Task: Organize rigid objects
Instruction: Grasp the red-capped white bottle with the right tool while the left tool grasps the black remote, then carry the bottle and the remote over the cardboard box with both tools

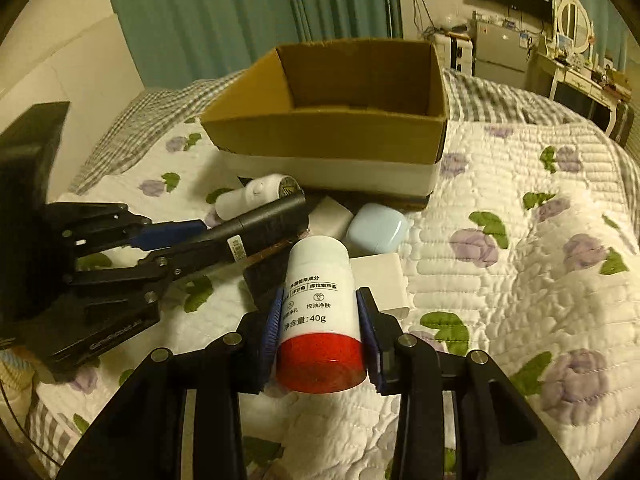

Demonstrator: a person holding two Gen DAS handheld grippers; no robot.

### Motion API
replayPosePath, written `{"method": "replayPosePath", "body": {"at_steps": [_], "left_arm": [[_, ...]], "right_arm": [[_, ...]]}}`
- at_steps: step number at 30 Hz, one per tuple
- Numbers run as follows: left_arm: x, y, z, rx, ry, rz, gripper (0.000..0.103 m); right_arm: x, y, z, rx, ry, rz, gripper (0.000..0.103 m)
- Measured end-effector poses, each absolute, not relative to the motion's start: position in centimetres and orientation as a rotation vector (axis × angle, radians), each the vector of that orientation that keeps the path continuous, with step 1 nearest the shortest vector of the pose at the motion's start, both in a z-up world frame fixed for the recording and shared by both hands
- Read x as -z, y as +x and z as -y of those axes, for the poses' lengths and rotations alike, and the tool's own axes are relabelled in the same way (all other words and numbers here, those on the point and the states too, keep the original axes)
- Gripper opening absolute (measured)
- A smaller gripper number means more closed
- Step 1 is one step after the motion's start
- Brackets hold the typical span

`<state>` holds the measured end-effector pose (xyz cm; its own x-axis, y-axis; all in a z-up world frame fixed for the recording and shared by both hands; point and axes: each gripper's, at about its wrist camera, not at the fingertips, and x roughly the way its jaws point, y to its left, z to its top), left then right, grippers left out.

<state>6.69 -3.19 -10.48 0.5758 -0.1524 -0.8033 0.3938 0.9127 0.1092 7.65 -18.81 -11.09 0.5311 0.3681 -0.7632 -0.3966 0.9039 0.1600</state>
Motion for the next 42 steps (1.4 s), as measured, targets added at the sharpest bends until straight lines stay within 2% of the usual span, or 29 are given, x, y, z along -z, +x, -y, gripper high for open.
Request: {"method": "replayPosePath", "body": {"at_steps": [4, 12, 15, 16, 17, 19, 20, 25, 26, 29, 31, 32, 33, 37, 40, 42], "left_arm": [[11.7, 6.9, 3.2, 0.319, 0.249, -0.964, 0.016], [13.3, 9.9, 4.0, 0.26, 0.231, -0.971, 0.02], [13.6, 10.4, 4.3, 0.275, 0.258, -0.97, 0.026], [13.7, 10.4, 4.5, 0.273, 0.284, -0.96, 0.034], [14.0, 10.4, 4.7, 0.246, 0.324, -0.964, 0.048], [14.3, 10.6, 4.4, 0.227, 0.341, -0.938, 0.055], [14.3, 10.8, 4.1, 0.243, 0.318, -0.941, 0.055], [14.3, 11.5, 3.9, 0.309, 0.273, -0.956, 0.037], [14.3, 11.5, 4.1, 0.31, 0.284, -0.951, 0.03], [13.4, 11.0, 4.1, 0.307, 0.251, -0.97, 0.025], [12.4, 10.6, 3.6, 0.322, 0.178, -0.97, 0.016], [11.6, 10.2, 3.2, 0.325, 0.142, -0.965, 0.004], [11.0, 9.8, 3.0, 0.332, 0.126, -0.956, 0.0], [7.9, 8.0, 2.5, 0.36, 0.085, -0.894, 0.0], [7.6, 7.8, 2.5, 0.339, 0.102, -0.893, 0.0], [8.3, 8.1, 2.5, 0.332, 0.121, -0.923, 0.004]], "right_arm": [[10.6, 7.0, 19.2, -0.455, -0.037, -0.89, 0.036], [11.7, 7.3, 19.8, -0.457, -0.014, -0.916, 0.036], [12.3, 7.7, 19.9, -0.457, -0.001, -0.93, 0.036], [12.4, 7.8, 20.0, -0.459, 0.004, -0.934, 0.036], [12.5, 7.8, 20.0, -0.459, 0.006, -0.936, 0.036], [12.7, 8.0, 19.9, -0.461, 0.006, -0.942, 0.036], [12.8, 8.0, 19.8, -0.462, 0.005, -0.943, 0.036], [13.3, 8.2, 19.5, -0.469, -0.004, -0.953, 0.036], [13.4, 8.3, 19.5, -0.468, -0.004, -0.954, 0.036], [13.1, 8.2, 19.8, -0.465, 0.003, -0.945, 0.036], [12.7, 8.0, 19.9, -0.465, 0.005, -0.933, 0.036], [12.3, 7.8, 19.9, -0.466, 0.006, -0.924, 0.036], [12.0, 7.6, 20.0, -0.469, 0.009, -0.915, 0.036], [10.3, 6.9, 20.1, -0.476, 0.017, -0.875, 0.036], [9.7, 6.7, 20.0, -0.478, 0.014, -0.859, 0.036], [9.5, 6.5, 20.0, -0.479, 0.012, -0.856, 0.036]]}}
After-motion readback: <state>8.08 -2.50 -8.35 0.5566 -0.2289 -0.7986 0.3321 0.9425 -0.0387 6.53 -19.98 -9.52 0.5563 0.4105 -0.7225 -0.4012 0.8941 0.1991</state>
